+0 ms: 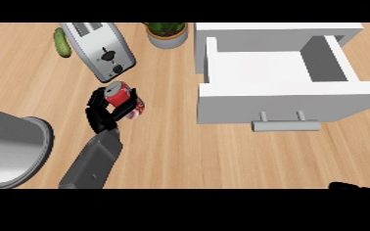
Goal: Pick up the can, place it into the drawer and close the drawer
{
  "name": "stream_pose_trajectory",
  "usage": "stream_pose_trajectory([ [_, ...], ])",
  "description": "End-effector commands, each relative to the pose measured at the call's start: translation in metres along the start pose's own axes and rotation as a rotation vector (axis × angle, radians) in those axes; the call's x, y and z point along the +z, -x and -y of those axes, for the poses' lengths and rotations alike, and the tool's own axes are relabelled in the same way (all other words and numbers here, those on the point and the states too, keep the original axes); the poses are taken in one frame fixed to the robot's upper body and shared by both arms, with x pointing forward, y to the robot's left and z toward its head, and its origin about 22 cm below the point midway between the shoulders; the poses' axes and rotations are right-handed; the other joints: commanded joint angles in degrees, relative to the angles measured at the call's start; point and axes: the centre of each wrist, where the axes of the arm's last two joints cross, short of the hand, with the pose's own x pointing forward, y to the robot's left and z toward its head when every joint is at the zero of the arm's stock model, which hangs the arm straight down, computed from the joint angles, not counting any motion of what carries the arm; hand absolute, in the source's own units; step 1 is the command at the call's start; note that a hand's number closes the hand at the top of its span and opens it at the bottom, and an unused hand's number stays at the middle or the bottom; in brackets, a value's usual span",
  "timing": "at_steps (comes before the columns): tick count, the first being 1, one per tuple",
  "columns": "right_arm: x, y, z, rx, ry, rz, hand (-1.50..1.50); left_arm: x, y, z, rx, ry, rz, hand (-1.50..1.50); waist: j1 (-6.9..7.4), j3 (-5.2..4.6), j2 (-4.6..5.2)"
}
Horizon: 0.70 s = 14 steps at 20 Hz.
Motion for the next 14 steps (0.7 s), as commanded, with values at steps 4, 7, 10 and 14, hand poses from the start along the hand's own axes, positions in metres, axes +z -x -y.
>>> stream_pose_trajectory([
  [4,-0.005,-0.007,-0.007,0.005,0.005,0.033,-1.50,0.019,-0.001,0.029,0.009,0.623,-0.031,1.50,-0.91,-0.05,0.05],
  [7,-0.014,-0.005,0.007,0.022,0.014,0.010,-1.50,0.003,-0.013,0.032,0.021,0.703,-0.036,1.50,0.02,0.02,0.04],
  [10,-0.001,-0.017,0.003,0.016,0.013,0.023,-1.50,-0.010,-0.038,0.050,0.010,0.787,-0.032,1.50,0.35,0.05,-0.31],
  [14,0.002,-0.005,0.013,0.040,0.033,0.009,-1.50,-0.009,-0.079,0.083,0.003,0.822,0.020,1.50,1.05,0.11,-0.55],
])
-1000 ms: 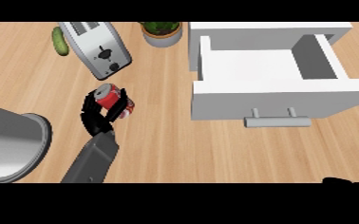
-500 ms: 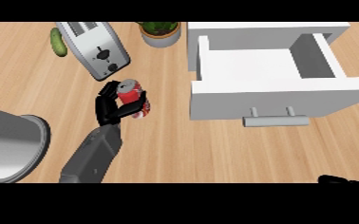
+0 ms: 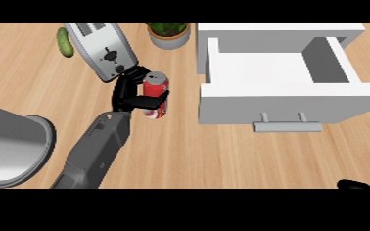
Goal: Pick up the can, place it into the drawer and close the drawer
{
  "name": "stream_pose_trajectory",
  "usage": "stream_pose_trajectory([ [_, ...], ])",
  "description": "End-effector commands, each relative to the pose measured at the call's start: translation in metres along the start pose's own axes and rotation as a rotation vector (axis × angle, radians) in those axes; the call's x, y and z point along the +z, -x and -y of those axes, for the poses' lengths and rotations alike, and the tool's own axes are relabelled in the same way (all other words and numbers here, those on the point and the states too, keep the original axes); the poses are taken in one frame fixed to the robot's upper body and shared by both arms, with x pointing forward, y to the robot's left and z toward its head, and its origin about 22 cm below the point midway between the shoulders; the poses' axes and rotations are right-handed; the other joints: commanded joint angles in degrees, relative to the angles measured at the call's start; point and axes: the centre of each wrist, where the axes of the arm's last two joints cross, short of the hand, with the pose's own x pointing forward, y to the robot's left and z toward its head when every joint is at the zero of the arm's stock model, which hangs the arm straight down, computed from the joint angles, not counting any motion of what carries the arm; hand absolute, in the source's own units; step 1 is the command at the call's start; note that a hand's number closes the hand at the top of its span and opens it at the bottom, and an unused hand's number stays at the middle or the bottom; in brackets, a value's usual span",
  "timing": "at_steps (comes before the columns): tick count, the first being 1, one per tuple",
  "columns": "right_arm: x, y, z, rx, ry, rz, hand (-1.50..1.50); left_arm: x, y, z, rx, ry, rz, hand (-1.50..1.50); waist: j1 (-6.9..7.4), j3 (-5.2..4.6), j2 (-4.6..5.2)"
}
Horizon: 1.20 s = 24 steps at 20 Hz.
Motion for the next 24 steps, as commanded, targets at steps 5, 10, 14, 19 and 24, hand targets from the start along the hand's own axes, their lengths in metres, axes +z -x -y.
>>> stream_pose_trajectory([
  [5,0.004,-0.002,0.006,0.019,0.028,0.011,-1.50,-0.034,-0.085,0.073,-0.028,0.136,0.055,1.50,0.54,0.07,-0.34],
  [10,-0.012,-0.002,-0.005,0.012,0.018,0.003,-1.50,-0.047,-0.143,0.086,-0.016,0.151,0.052,1.50,0.53,0.01,-0.05],
  [14,0.000,-0.012,-0.001,-0.001,-0.007,0.017,-1.50,-0.057,-0.182,0.111,-0.009,0.163,0.065,1.50,-0.17,0.01,0.04],
  [19,-0.005,-0.001,0.001,0.020,0.018,0.005,-1.50,-0.060,-0.232,0.155,-0.055,0.183,0.078,1.50,-0.46,0.03,0.12],
  [24,-0.009,-0.002,-0.016,0.007,0.023,-0.003,-1.50,-0.067,-0.250,0.180,-0.096,0.202,0.069,1.50,-0.58,0.01,0.31],
])
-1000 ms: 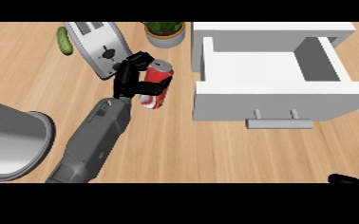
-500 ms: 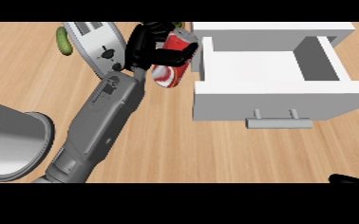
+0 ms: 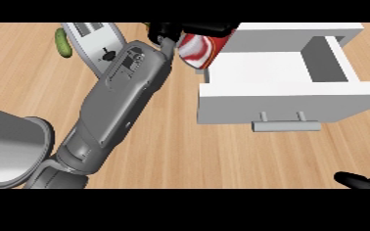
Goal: Pick up the can, place it into the drawer and close the drawer
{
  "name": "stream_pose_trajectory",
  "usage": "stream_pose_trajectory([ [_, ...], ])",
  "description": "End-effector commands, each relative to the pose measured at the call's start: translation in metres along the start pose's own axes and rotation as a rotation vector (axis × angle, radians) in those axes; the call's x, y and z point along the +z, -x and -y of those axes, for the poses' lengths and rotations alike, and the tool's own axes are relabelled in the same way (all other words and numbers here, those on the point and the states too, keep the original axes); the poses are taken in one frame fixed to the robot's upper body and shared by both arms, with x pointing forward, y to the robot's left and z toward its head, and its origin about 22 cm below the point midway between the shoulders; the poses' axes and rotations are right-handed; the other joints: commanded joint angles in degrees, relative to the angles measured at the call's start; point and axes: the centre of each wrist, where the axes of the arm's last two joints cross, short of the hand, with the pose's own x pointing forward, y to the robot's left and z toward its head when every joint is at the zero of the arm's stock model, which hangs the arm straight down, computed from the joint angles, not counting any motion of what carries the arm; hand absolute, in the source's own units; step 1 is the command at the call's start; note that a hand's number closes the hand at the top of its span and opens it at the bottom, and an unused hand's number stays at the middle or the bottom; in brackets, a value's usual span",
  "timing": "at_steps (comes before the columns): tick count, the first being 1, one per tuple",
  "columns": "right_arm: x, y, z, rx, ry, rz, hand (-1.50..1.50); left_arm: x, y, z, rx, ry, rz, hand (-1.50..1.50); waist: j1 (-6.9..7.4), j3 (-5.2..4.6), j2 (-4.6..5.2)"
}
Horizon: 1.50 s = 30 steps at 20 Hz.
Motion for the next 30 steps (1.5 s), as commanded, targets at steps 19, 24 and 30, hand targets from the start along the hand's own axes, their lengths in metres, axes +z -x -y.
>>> stream_pose_trajectory([
  [19,-0.017,-0.017,-0.005,-0.011,-0.056,0.048,-1.50,-0.038,-0.053,0.063,-0.150,-0.039,-0.057,1.50,-3.89,0.13,0.97],
  [24,-0.013,-0.018,-0.006,-0.005,-0.072,0.024,-1.50,-0.043,-0.053,0.060,-0.161,-0.114,-0.031,1.50,-4.63,0.14,1.27],
  [30,-0.025,-0.022,-0.016,0.002,-0.088,0.064,-1.50,-0.042,-0.049,0.062,-0.179,-0.203,-0.015,-1.50,-5.53,0.17,1.44],
])
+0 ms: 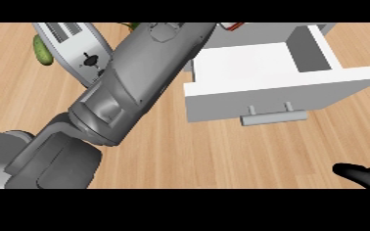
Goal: Pick up the can, place it into the drawer and close the drawer
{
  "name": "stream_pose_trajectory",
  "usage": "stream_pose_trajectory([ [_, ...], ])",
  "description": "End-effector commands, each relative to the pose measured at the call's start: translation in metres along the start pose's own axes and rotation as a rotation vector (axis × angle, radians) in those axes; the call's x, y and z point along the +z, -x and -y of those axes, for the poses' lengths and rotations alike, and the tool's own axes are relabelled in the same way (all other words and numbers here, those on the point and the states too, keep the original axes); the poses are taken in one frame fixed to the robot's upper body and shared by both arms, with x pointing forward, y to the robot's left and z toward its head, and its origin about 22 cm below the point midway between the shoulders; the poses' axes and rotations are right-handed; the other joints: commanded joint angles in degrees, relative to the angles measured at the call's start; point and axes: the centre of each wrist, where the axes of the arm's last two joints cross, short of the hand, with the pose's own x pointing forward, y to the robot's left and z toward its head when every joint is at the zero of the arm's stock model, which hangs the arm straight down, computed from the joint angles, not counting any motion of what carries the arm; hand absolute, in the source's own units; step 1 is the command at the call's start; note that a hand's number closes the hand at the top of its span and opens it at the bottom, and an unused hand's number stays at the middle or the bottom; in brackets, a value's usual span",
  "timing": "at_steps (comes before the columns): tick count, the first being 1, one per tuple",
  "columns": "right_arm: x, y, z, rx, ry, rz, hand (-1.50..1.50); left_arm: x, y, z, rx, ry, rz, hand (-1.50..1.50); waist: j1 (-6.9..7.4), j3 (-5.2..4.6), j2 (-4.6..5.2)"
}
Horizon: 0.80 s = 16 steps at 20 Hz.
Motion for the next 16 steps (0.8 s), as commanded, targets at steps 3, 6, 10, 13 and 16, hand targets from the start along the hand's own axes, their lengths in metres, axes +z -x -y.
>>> stream_pose_trajectory([
  [3,-0.008,-0.004,0.001,0.065,0.002,0.028,-1.50,-0.002,0.005,-0.001,-0.026,-0.069,0.019,-1.50,-0.73,0.01,0.31],
  [6,-0.016,-0.011,-0.010,0.110,-0.052,0.058,-1.50,0.000,0.002,0.002,0.002,-0.081,0.025,-1.50,-0.61,-0.02,0.23],
  [10,-0.016,-0.013,-0.011,0.194,-0.098,0.116,-1.50,-0.003,0.006,-0.002,0.046,-0.073,-0.002,-1.50,-0.65,-0.01,0.43],
  [13,-0.032,-0.014,-0.020,0.305,-0.130,0.163,-1.50,0.000,-0.008,0.003,0.083,-0.066,-0.004,-1.50,-0.19,-0.03,0.52],
  [16,-0.039,-0.006,-0.026,0.403,-0.144,0.189,-1.50,-0.002,-0.005,0.000,0.109,-0.069,0.012,-1.50,0.58,-0.03,0.67],
])
